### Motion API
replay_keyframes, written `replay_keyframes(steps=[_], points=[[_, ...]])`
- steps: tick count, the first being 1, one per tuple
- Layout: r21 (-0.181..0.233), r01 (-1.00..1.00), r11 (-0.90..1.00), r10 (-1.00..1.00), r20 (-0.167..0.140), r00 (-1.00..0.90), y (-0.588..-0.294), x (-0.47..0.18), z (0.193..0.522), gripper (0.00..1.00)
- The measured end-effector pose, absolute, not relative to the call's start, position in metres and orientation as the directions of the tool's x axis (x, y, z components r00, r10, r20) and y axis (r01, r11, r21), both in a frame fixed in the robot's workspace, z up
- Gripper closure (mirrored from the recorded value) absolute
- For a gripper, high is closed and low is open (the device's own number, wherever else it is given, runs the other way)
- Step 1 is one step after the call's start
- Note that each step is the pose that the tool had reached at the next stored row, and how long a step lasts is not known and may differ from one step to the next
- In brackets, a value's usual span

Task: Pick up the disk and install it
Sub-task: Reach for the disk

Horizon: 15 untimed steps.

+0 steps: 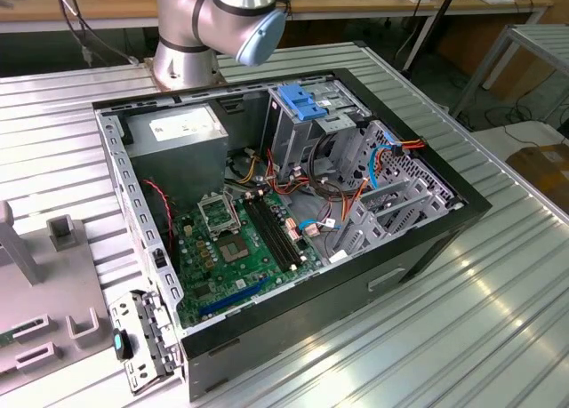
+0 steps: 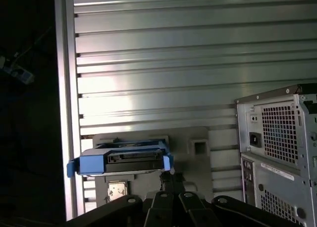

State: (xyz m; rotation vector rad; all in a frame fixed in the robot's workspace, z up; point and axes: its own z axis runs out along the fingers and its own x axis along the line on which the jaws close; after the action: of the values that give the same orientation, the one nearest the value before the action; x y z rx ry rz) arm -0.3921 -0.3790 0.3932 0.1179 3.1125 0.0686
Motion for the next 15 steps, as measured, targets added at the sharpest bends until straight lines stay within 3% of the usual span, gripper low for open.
replay_keyframes(steps=[7, 15], points=[[0.045, 0.075, 0.996, 0.076, -0.024, -0.997, -0.379, -0.449, 0.393, 0.89], [0.045, 0.075, 0.996, 0.076, -0.024, -0.997, -0.379, -0.452, 0.393, 0.89]])
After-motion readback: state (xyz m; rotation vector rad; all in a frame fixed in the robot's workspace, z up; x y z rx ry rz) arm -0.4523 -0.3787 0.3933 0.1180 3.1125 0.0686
